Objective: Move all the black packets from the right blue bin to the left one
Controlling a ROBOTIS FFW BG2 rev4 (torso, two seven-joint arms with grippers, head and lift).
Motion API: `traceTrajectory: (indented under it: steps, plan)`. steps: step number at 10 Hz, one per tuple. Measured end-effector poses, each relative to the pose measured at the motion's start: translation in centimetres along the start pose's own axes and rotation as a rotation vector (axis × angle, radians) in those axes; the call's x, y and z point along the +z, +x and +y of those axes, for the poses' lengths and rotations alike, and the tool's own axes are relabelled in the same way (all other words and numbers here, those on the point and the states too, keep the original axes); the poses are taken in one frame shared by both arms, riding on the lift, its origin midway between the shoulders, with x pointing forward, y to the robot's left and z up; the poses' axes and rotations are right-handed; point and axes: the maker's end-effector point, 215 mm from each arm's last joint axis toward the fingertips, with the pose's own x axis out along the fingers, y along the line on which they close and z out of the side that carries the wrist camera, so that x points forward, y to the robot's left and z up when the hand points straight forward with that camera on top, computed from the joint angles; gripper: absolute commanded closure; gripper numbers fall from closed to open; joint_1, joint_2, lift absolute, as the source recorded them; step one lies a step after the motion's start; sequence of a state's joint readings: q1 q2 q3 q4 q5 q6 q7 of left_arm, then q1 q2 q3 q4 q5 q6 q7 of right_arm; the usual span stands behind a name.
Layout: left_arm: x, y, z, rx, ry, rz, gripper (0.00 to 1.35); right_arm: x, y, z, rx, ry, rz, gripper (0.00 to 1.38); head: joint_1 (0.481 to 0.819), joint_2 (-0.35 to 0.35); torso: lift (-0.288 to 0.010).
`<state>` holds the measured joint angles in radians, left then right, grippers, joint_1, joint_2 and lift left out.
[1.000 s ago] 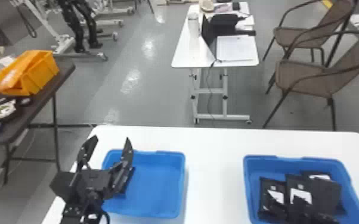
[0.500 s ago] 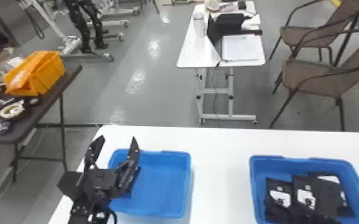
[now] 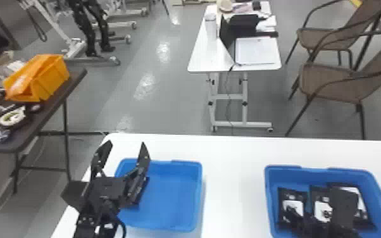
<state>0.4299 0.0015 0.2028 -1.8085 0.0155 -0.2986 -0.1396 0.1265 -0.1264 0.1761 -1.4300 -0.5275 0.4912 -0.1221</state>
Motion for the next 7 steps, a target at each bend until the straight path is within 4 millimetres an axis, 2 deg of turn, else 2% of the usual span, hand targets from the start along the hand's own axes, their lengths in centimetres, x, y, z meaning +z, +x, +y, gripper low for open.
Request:
traceTrajectory:
  steps: [2, 4, 5, 6, 7]
  plan:
    - [-0.1, -0.1, 0.0, 0.001, 0.000, 0.000, 0.29, -0.2, -0.8, -0.1, 0.011, 0.048, -0.004, 1.06, 0.695, 0.194, 0.000]
    - [0.4, 0.2, -0.1, 0.002, -0.023, -0.008, 0.29, 1.3, -3.2, -0.6, 0.019, 0.058, -0.052, 1.06, 0.695, 0.176, 0.000]
    - [0.9, 0.5, -0.2, 0.008, -0.048, -0.015, 0.29, 2.9, -5.5, -1.0, 0.021, 0.016, -0.093, 1.06, 0.695, 0.160, 0.000]
    - [1.5, 0.8, 0.0, 0.011, -0.061, -0.013, 0.29, 5.6, -8.2, -0.4, 0.050, -0.050, -0.143, 1.06, 0.695, 0.155, 0.000]
    - [1.9, 1.2, 0.1, 0.014, -0.083, -0.004, 0.29, 8.6, -10.1, 1.7, 0.133, -0.122, -0.196, 1.06, 0.695, 0.159, 0.000]
